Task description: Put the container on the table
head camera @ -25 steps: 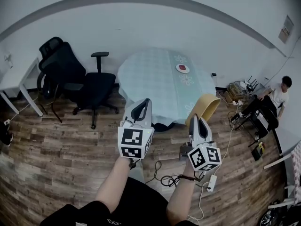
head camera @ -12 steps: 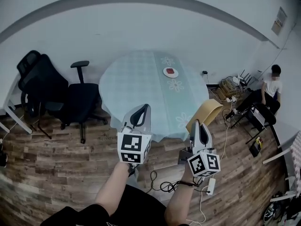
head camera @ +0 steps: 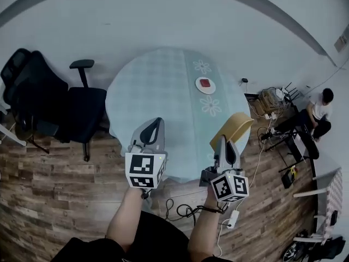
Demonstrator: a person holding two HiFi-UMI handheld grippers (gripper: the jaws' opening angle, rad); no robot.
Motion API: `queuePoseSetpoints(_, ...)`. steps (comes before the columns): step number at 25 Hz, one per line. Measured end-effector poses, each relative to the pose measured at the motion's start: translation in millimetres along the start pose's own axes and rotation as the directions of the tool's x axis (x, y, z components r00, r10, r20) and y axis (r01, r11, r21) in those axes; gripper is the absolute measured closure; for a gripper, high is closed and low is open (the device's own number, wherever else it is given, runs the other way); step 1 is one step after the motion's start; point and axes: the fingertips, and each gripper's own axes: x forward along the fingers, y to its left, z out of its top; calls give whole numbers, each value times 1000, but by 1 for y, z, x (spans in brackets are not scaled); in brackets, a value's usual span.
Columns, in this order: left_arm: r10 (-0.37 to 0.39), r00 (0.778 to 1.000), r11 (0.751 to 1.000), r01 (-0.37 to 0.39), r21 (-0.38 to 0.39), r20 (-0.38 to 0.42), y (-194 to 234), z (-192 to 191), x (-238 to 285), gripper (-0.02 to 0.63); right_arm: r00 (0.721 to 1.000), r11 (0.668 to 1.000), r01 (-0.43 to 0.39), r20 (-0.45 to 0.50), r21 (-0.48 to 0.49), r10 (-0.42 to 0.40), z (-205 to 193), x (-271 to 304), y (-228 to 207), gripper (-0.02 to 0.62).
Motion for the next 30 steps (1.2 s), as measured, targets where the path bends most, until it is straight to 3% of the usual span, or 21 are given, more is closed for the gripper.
queuePoseSetpoints(6, 26, 999, 999, -28, -39, -38, 61, -23, 65, 604, 997, 999, 27, -68, -30, -29, -32, 80, -11, 574)
queuePoseSetpoints(13, -46, 986, 997, 36, -63, -161, 29, -75, 120, 604, 980, 991, 134, -148, -17, -135, -66, 88, -73, 574)
queuePoseSetpoints(19, -22, 968, 999, 10, -51, -252, 18, -111, 144, 604, 958, 996, 91, -275, 1, -88, -105, 107, -93, 574)
queuePoseSetpoints(25, 25, 939, 997, -46, -55, -344, 24, -153, 158, 604, 896, 1000, 18, -443, 8, -13, -167, 126, -96, 574)
queuePoseSetpoints(30, 58, 897, 993, -98, -69, -438, 36, -207, 156, 604, 811, 1000, -10, -585, -18, -2, -236, 130, -98, 574)
